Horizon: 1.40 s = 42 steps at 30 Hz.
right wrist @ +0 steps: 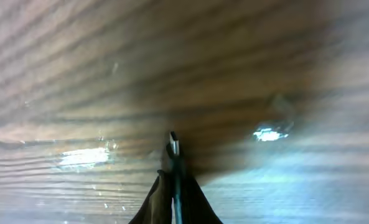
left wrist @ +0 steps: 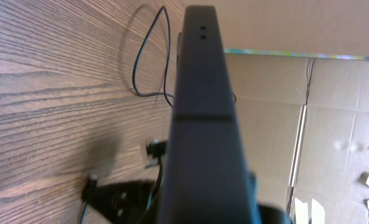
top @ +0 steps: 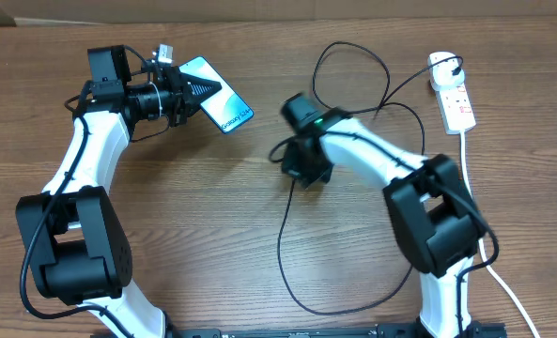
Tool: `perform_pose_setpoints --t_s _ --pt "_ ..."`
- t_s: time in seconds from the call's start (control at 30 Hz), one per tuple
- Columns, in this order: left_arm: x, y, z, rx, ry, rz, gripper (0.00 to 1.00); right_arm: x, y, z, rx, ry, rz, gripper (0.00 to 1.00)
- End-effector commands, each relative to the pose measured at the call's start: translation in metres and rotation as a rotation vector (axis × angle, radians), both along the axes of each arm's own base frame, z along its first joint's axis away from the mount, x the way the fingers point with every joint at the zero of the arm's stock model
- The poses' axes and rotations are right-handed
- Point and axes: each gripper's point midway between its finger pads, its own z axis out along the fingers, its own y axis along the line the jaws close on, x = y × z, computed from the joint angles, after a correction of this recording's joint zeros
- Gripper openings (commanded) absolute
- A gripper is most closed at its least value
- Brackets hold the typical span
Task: Plug charger to phone and switch on socket
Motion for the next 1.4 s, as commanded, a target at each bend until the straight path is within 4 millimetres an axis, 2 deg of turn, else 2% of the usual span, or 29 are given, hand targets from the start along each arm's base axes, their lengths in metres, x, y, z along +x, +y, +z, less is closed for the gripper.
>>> perform_pose_setpoints --t_s 0.0,0.13,0.2,0.27,0.3,0.37,0.47,0.57,0.73,0.93,1.1,1.23,1.37 --pt "-0.003 -0.004 0.019 -0.010 -0.063 -0.032 0.06 0.004 0.003 0.011 0.246 0.077 0.078 0.04" --pt "-0.003 -0.004 0.019 -0.010 -0.063 -0.033 0.05 0.008 0.006 0.046 0.487 0.075 0.146 0.04" --pt "-0.003 -0.004 0.019 -0.010 -0.062 -0.032 0.06 0.007 0.013 0.079 0.694 0.048 0.229 0.04" --pt "-0.003 -0.004 0.019 -0.010 -0.062 -0.032 0.05 0.005 0.014 0.104 0.837 0.033 0.264 0.04" --pt "-0.003 -0.004 0.019 -0.012 -0.060 -0.031 0.05 0.001 0.013 0.123 0.948 0.022 0.297 0.04" --pt "-0.003 -0.004 0.019 -0.013 -0.055 -0.030 0.05 -0.004 0.009 0.131 0.999 0.026 0.307 0.04" --pt "-0.003 -0.004 0.019 -0.015 -0.052 -0.029 0.05 -0.011 0.005 0.129 1.006 0.036 0.319 0.04" --pt "-0.004 -0.005 0.019 -0.019 -0.051 -0.032 0.05 -0.019 0.011 0.155 1.168 0.004 0.365 0.04" --pt "-0.009 -0.011 0.024 -0.052 -0.050 -0.066 0.04 -0.027 0.013 0.176 1.294 -0.014 0.378 0.04" --pt "-0.019 -0.037 0.028 -0.094 -0.013 -0.130 0.04 -0.052 0.020 0.191 1.358 -0.013 0.408 0.04" --pt "-0.026 -0.058 0.029 -0.111 0.028 -0.169 0.04 -0.068 0.015 0.202 1.361 -0.041 0.420 0.04" --pt "-0.032 -0.074 0.029 -0.120 0.059 -0.195 0.04 -0.070 0.013 0.208 1.360 -0.061 0.433 0.04" --pt "-0.035 -0.077 0.030 -0.145 0.116 -0.193 0.04 -0.069 0.012 0.217 1.367 -0.093 0.446 0.04"
